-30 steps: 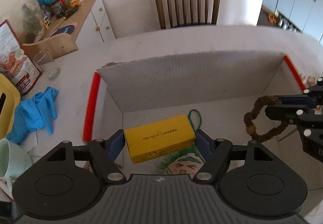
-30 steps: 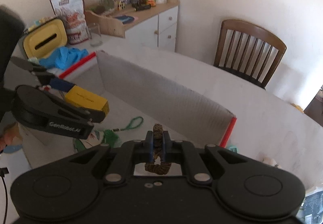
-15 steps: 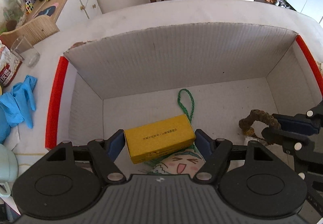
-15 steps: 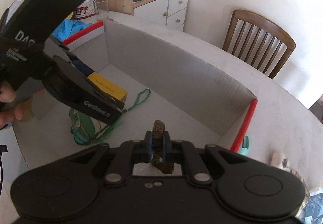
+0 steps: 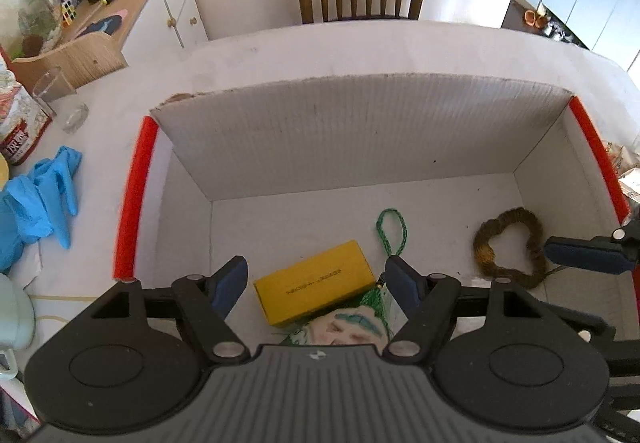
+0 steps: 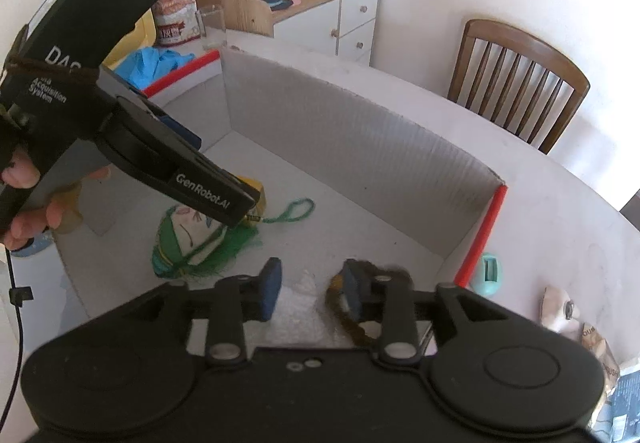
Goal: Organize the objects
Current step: 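Open both grippers to drop the yellow box and bracelet into the box, then move both grippers back toward the remaining items on the table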
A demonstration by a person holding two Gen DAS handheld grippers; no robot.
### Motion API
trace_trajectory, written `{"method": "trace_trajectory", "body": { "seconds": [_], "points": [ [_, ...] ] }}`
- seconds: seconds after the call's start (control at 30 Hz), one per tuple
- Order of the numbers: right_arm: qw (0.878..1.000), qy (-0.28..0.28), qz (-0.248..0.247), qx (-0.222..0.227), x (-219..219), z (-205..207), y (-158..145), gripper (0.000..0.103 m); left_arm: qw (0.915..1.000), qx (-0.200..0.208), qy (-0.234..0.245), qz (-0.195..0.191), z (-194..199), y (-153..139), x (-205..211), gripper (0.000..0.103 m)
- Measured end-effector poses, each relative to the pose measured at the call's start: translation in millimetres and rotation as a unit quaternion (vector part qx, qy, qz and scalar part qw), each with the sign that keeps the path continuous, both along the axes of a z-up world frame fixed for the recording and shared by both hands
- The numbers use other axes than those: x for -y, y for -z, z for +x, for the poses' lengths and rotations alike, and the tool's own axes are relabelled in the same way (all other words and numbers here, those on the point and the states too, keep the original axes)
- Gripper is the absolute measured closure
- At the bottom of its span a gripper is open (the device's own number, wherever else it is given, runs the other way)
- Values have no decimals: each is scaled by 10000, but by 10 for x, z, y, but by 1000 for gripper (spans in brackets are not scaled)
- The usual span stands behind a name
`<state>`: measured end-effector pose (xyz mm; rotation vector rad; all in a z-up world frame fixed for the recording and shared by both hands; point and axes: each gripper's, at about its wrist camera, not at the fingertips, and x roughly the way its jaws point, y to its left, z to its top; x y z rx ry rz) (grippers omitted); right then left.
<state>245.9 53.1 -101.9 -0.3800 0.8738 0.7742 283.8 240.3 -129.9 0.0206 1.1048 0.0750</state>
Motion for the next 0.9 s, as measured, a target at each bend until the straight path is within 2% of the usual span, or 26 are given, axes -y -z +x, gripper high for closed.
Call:
{"method": "trace_trajectory", "body": {
  "seconds": [0.43, 0.6, 0.83, 0.9],
  "points": [
    [9986, 120, 501, 85, 240, -174, -362, 57, 9985, 533, -48, 86, -329, -427, 63, 28],
    [9972, 206, 707, 96, 421, -239, -508, 42, 9973, 731, -9, 43, -496, -597, 162, 28],
    [9955, 213, 921, 103, 697, -357, -728, 37, 9946, 1025, 126, -1, -745, -842, 381, 28],
    [9948, 207, 986, 125, 771, -395, -785, 33, 9940, 1077, 170, -11, -799, -889, 462, 24]
  ]
}}
